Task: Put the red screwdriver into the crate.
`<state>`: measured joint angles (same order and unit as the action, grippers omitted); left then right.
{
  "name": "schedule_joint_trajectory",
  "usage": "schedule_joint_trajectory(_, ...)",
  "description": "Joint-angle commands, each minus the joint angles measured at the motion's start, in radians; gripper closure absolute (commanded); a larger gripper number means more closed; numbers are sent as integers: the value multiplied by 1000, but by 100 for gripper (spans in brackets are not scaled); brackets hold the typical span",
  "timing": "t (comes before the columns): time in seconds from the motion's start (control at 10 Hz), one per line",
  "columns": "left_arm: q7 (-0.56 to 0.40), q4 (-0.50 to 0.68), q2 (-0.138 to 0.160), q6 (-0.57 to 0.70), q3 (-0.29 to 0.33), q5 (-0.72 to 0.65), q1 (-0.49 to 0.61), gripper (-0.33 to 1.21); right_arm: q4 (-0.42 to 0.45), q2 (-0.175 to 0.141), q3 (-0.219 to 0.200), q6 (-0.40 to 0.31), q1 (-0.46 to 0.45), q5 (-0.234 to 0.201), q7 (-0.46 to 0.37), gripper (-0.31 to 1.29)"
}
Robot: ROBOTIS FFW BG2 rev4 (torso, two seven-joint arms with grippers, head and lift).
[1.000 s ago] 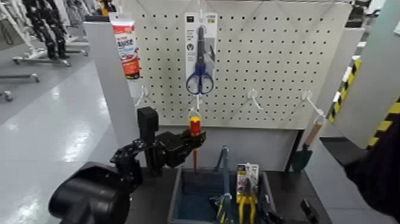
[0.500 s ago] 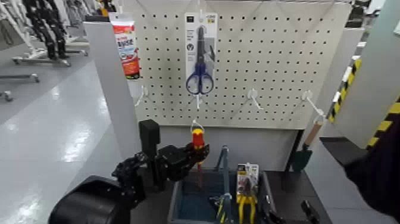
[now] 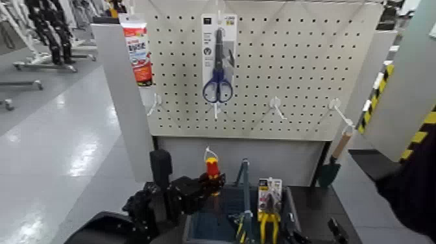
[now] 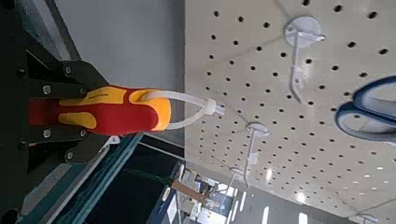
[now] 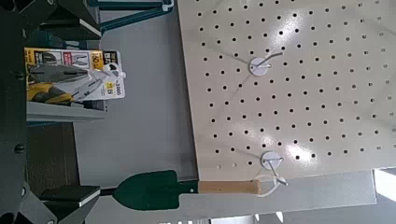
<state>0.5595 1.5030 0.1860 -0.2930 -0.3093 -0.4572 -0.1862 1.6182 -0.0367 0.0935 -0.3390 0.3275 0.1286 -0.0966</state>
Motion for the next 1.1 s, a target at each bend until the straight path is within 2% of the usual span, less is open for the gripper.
schedule_joint_trajectory(0.1,-12,-95,-10,46,-48,-71,-13,113,-1,-2,2,0,-1,0,0,13)
schedule_joint_trajectory(0.5,-41,-152,-3,28,-105,-166,-41,113,-3,-3,2,-3,-2,3,0,13)
schedule_joint_trajectory(0.7,-56,-156,-2,23,-113,-192,-44,112,-4,-5,2,-3,-2,5,0,13)
schedule_joint_trajectory(0.8,-87,-156,1,25,-119,-227,-38,105,-4,-5,2,-3,-2,5,0,13)
schedule_joint_trajectory(0.9,-98,-156,1,26,-119,-241,-32,70,-4,-5,2,-3,-2,6,0,13)
schedule_joint_trajectory(1.0,-107,-155,1,26,-122,-247,-32,24,-4,-5,2,-3,-2,6,0,13)
schedule_joint_trajectory(1.1,-127,-152,3,51,-120,-247,-24,6,-4,-5,2,-2,-1,8,0,13)
